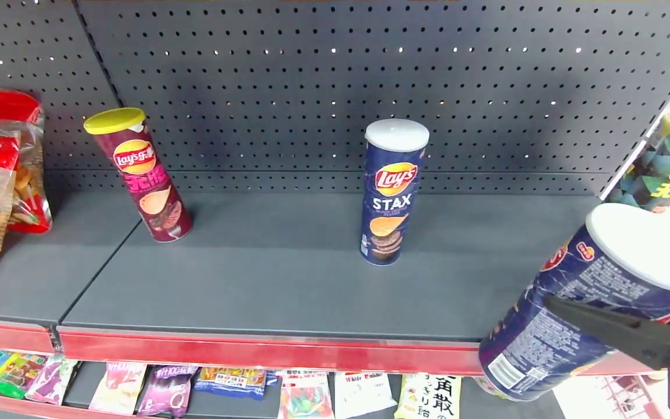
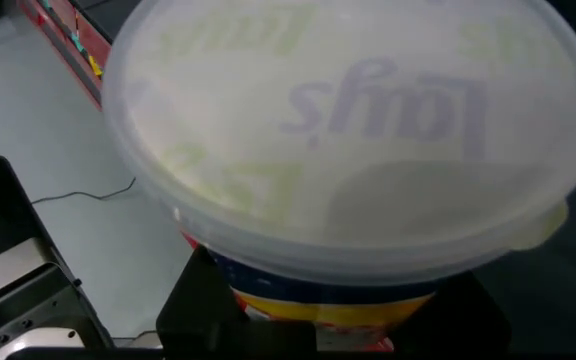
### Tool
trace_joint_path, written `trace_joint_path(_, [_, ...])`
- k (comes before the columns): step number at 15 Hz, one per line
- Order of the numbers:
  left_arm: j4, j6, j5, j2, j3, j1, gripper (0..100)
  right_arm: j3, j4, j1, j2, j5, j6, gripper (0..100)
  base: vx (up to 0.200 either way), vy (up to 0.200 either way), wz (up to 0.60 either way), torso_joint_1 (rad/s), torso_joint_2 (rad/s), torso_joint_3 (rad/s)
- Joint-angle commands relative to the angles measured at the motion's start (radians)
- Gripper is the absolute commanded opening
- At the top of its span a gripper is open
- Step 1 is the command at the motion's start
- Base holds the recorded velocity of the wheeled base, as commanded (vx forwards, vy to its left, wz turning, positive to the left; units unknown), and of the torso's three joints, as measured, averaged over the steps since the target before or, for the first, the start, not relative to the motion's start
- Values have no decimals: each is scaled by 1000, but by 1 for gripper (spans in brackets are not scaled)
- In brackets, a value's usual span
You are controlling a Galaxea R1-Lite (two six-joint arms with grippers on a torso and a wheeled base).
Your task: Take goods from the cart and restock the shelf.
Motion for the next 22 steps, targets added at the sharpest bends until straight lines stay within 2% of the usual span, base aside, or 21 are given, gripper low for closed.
trace_joint_path(1, [-1, 0, -4, 1, -2, 0, 100, -4, -1, 1, 8, 2, 0, 0, 0, 0, 0, 0, 0, 0])
trace_joint_path(7, [-1, 3, -6, 16, -2, -4, 100, -13, -1, 1, 20, 2, 0, 0, 0, 0, 0, 0, 0, 0])
trace_joint_path(9, [-1, 3, -6, 76, -2, -41, 100, -24, -1, 3, 17, 2, 0, 0, 0, 0, 0, 0, 0, 0])
trace_joint_path(10, [-2, 35, -18, 76, -2, -49, 100, -27, -1, 3, 19, 2, 0, 0, 0, 0, 0, 0, 0, 0])
trace_joint_path(11, [2, 57, -48, 101, -81, -52, 100, -39, 1, 3, 26, 4, 0, 0, 0, 0, 0, 0, 0, 0])
trace_joint_path(12, [19, 39, -70, 283, -288, -54, 100, -45, 1, 3, 36, 2, 0, 0, 0, 0, 0, 0, 0, 0])
trace_joint_path(13, [22, -9, -102, 449, -463, -57, 100, -56, 1, 3, 42, 2, 0, 0, 0, 0, 0, 0, 0, 0])
trace_joint_path(14, [19, -8, -213, 548, -534, -87, 100, -64, 1, 4, 46, 2, 0, 0, 0, 0, 0, 0, 0, 0])
trace_joint_path(15, [7, 22, -328, 650, -574, -115, 100, -62, 1, 4, 51, 2, 0, 0, 0, 0, 0, 0, 0, 0])
trace_joint_path(16, [-2, 54, -397, 771, -637, -126, 100, -58, 1, 3, 59, 2, 0, 0, 0, 0, 0, 0, 0, 0])
trace_joint_path(17, [-8, 106, -463, 934, -723, -142, 100, -64, 1, 3, 60, 2, -1, 0, 0, 0, 0, 0, 0, 0])
trace_joint_path(19, [-47, 212, -541, 1153, -813, -208, 100, -91, 3, 3, 57, -4, -1, 0, 0, 0, 0, 0, 0, 0])
trace_joint_path(20, [-61, 220, -561, 1196, -836, -224, 100, -99, 4, 1, 54, -4, -1, 0, 0, 0, 0, 0, 0, 0])
trace_joint_path(21, [-102, 221, -636, 1317, -902, -291, 100, -114, 6, -5, 49, -7, -1, 0, 0, 0, 0, 0, 0, 0])
trace_joint_path(22, [-116, 223, -680, 1385, -937, -320, 100, -119, 7, -7, 49, -7, -1, 0, 0, 0, 0, 0, 0, 0])
